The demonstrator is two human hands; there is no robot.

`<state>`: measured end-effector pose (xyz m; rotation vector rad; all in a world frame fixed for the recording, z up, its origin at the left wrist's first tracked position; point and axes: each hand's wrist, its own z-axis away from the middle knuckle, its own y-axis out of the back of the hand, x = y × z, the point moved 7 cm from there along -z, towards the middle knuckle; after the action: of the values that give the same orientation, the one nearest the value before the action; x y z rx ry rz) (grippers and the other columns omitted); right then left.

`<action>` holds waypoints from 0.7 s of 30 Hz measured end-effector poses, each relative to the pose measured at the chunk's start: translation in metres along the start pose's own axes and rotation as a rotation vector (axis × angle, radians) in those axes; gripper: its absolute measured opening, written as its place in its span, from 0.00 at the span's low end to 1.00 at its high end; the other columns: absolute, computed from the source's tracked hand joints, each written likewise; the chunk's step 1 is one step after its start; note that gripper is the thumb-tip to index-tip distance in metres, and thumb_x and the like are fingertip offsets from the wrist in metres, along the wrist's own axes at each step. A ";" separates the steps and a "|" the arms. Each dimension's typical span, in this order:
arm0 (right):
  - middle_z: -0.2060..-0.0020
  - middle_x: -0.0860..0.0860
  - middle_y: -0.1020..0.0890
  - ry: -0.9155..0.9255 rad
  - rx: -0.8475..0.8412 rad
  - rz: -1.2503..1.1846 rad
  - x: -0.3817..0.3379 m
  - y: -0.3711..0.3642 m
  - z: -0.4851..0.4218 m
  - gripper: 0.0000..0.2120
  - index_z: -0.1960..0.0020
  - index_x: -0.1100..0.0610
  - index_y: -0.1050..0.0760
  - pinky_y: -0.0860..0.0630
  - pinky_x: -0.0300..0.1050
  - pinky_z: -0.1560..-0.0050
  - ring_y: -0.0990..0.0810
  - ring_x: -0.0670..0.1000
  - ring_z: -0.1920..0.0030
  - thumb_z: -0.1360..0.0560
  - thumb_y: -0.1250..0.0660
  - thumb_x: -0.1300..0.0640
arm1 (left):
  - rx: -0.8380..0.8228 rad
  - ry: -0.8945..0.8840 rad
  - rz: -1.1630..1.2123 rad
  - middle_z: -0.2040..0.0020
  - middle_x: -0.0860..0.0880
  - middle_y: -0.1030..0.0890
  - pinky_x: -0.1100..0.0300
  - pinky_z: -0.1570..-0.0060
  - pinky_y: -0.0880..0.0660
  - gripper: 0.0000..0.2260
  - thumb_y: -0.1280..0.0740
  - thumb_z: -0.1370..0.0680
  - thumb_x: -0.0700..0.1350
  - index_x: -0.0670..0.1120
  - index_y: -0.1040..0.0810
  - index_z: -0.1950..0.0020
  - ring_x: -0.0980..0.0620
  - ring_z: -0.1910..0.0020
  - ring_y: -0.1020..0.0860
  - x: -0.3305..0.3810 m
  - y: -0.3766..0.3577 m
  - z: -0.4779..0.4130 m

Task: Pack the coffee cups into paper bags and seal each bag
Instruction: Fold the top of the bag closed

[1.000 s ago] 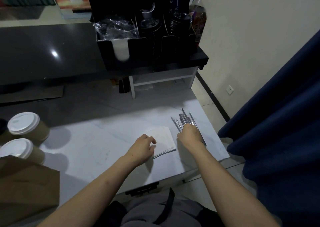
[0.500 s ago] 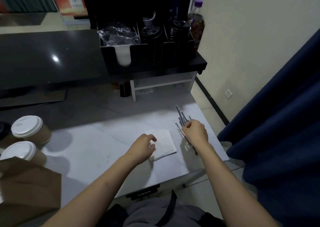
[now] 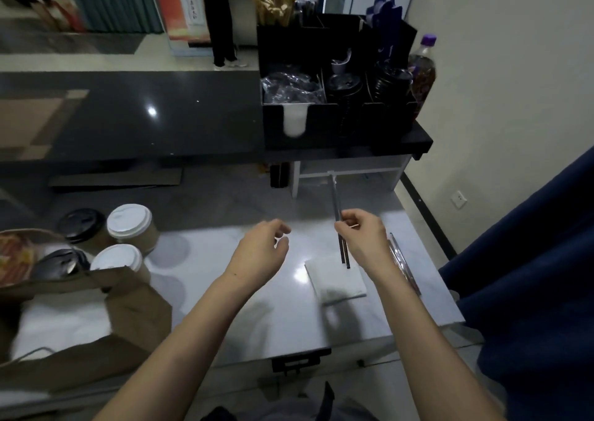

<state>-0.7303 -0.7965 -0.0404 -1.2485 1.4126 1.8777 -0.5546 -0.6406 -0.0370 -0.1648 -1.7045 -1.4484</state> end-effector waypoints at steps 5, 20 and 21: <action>0.56 0.48 0.15 0.085 -0.066 -0.114 -0.062 -0.040 0.025 0.05 0.47 0.52 0.17 0.18 0.45 0.49 0.16 0.47 0.53 0.22 0.28 0.58 | 0.097 -0.060 -0.016 0.45 0.54 0.20 0.56 0.45 0.23 0.10 0.37 0.17 0.47 0.52 0.21 0.37 0.56 0.47 0.21 0.008 0.076 0.026; 0.54 0.48 0.14 0.224 -0.184 -0.317 -0.224 -0.163 0.136 0.05 0.46 0.50 0.18 0.18 0.42 0.49 0.15 0.48 0.51 0.21 0.27 0.55 | 0.259 -0.125 -0.072 0.44 0.56 0.22 0.63 0.47 0.25 0.11 0.37 0.15 0.48 0.53 0.22 0.35 0.59 0.48 0.23 -0.046 0.267 0.121; 0.54 0.48 0.14 0.228 -0.185 -0.314 -0.230 -0.172 0.144 0.05 0.45 0.50 0.18 0.18 0.40 0.50 0.15 0.48 0.51 0.21 0.27 0.55 | 0.256 -0.117 -0.069 0.44 0.56 0.22 0.65 0.49 0.27 0.11 0.37 0.15 0.48 0.53 0.21 0.35 0.59 0.48 0.23 -0.055 0.275 0.127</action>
<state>-0.5397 -0.5694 0.0833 -1.7112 1.0869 1.7203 -0.4226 -0.4223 0.1363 -0.0525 -1.9915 -1.2764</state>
